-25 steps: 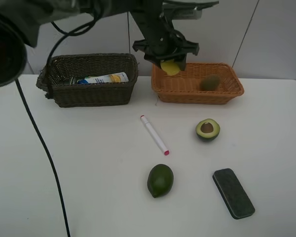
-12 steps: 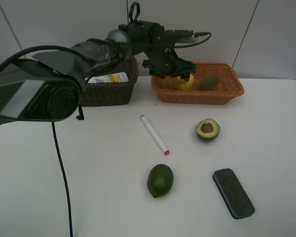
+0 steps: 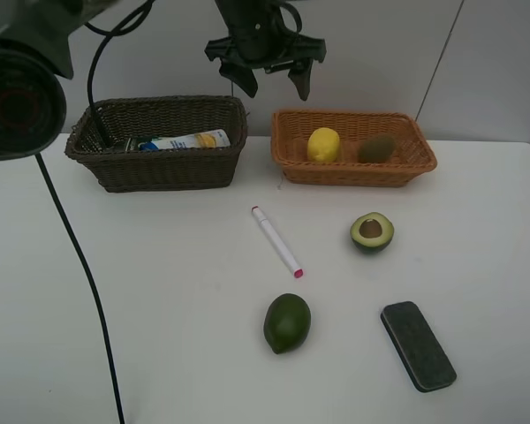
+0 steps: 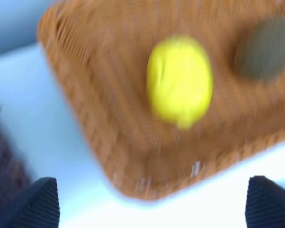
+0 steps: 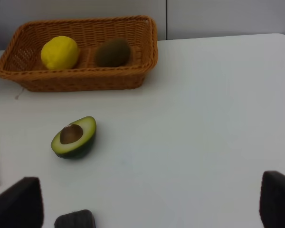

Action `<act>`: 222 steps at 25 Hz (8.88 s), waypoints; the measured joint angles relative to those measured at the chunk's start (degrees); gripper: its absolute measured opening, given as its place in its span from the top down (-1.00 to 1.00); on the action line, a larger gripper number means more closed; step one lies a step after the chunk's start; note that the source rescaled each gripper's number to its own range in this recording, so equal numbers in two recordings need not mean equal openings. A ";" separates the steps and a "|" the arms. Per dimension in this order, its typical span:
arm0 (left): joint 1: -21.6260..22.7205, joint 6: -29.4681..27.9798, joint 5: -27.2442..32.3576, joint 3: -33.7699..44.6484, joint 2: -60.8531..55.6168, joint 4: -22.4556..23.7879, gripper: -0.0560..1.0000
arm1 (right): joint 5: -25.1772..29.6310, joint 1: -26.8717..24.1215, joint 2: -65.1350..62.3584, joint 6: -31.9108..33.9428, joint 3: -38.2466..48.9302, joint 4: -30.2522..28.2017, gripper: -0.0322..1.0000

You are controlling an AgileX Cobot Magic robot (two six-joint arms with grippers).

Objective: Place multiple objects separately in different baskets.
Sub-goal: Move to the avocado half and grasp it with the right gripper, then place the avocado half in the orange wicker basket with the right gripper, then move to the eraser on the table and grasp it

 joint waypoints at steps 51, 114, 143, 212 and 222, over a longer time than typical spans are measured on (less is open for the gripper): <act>34.38 18.79 -4.03 115.72 -140.04 -1.76 -0.99 | 0.00 0.00 0.00 0.00 0.00 0.49 -1.00; 34.38 17.70 -5.25 115.78 -140.32 -1.96 -0.99 | -12.87 16.50 109.00 -2.83 -38.76 10.81 -1.00; 34.38 17.70 -5.25 115.78 -140.32 -1.90 -0.99 | -15.76 16.52 119.94 -1.47 -41.00 5.83 -0.61; 34.38 17.68 -5.25 115.78 -140.32 -1.90 -0.99 | 3.69 18.55 98.98 0.20 -25.45 5.41 -0.98; 34.38 17.68 -5.25 115.78 -140.32 -1.90 -0.99 | -14.28 23.77 98.92 0.20 -11.17 7.77 -0.98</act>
